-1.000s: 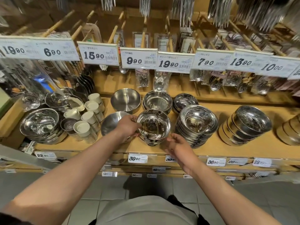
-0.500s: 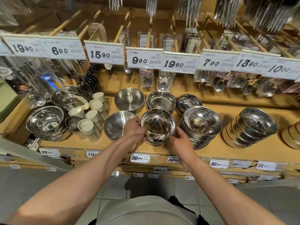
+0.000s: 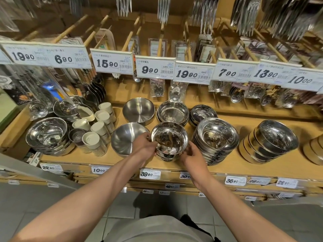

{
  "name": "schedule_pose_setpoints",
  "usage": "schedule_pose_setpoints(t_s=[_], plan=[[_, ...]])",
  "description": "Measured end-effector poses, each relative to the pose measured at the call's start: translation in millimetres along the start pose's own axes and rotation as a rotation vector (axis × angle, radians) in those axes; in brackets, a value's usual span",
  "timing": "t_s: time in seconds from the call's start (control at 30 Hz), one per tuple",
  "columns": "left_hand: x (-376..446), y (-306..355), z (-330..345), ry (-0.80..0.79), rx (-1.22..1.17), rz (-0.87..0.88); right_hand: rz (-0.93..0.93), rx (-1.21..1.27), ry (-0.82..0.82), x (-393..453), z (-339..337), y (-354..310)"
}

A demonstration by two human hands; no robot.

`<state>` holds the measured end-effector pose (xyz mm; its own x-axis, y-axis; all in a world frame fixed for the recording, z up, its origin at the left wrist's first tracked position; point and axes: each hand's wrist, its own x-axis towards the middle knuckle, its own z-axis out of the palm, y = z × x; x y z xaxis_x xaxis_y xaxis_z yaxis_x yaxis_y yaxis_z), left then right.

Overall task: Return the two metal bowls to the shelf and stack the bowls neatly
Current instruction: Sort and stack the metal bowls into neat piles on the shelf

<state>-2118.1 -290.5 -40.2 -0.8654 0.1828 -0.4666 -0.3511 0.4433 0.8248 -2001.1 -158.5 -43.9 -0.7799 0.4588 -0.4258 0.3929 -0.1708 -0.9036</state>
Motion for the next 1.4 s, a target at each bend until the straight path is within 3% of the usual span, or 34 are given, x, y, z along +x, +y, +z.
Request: schedule_pose_setpoints(t_s=[0.6, 0.67, 0.77, 0.93, 1.07, 1.23, 1.4], plan=[[-12, -5, -5, -0.044, 0.055, 0.093, 0.022, -0.059, -0.024, -13, -7, -4], [-10, -2, -9, -0.043, 0.177, 0.123, 0.03, -0.076, -0.025, -16, -10, -9], [0, 6, -20, 0.009, 0.361, 0.191, 0.025, -0.096, 0.005, -22, -22, -22], [36, 50, -21, 0.07, 0.227, 0.275, -0.093, 0.052, 0.003, -15, -60, -73], [76, 77, -3, 0.018, 0.291, 0.307, -0.177, -0.084, 0.11, 22, -108, -116], [116, 76, 23, 0.029, 0.555, 0.257, -0.182, -0.251, 0.189, 73, -151, -128], [137, 63, 38, 0.06, 0.586, 0.091, -0.088, -0.359, 0.127, 122, -161, -113]])
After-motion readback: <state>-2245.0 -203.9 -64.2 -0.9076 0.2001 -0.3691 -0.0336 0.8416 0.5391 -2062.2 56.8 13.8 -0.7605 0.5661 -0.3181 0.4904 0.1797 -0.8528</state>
